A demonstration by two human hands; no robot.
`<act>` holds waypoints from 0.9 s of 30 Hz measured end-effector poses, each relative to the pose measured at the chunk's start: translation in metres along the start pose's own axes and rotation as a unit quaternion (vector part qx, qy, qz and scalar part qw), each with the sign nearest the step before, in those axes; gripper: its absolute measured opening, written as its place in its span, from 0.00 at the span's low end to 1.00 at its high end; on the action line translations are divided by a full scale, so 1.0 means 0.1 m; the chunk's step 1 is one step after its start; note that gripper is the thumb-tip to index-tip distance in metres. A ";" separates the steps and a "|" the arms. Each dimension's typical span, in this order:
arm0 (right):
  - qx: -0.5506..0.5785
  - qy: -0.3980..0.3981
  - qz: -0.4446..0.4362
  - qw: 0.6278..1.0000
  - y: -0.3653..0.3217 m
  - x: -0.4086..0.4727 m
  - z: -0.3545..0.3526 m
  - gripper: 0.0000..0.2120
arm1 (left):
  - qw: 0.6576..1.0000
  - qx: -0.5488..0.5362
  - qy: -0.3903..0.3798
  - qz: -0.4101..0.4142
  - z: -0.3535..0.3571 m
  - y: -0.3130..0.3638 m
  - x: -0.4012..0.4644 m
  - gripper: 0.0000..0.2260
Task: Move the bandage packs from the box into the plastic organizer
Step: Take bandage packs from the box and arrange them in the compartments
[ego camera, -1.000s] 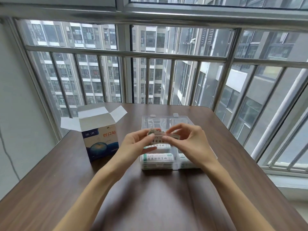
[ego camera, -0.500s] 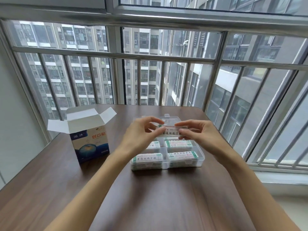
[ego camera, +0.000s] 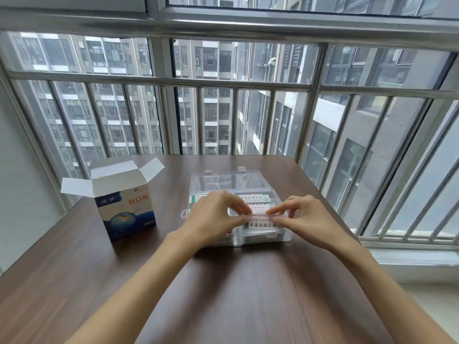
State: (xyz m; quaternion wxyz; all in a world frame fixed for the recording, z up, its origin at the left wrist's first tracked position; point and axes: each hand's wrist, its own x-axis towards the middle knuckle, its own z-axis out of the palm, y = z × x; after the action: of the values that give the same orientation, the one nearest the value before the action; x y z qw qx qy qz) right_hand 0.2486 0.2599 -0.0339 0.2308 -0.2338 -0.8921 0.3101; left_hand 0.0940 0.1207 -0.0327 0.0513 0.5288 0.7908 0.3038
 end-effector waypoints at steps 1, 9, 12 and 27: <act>-0.010 -0.003 0.001 1.000 0.00 0.00 -0.01 0.05 | 1.000 0.010 -0.007 -0.001 0.00 0.00 0.01 0.05; -0.067 -0.056 0.006 0.996 -0.03 0.04 -0.01 0.05 | 0.994 0.095 -0.054 0.019 -0.03 0.07 0.01 0.10; -0.098 -0.062 0.044 0.992 -0.07 0.08 -0.10 0.05 | 0.992 0.102 -0.078 0.019 -0.04 0.10 0.03 0.08; -0.318 -0.133 0.179 0.921 -0.26 0.23 -0.16 0.16 | 0.986 0.120 -0.115 0.026 -0.13 0.18 0.07 0.10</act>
State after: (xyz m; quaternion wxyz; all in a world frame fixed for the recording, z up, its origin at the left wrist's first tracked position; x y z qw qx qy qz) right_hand 0.2326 0.2615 0.0012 -0.0360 -0.4074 -0.9095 0.0747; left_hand 0.1002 0.1261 -0.0111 0.0699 0.5825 0.7967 0.1449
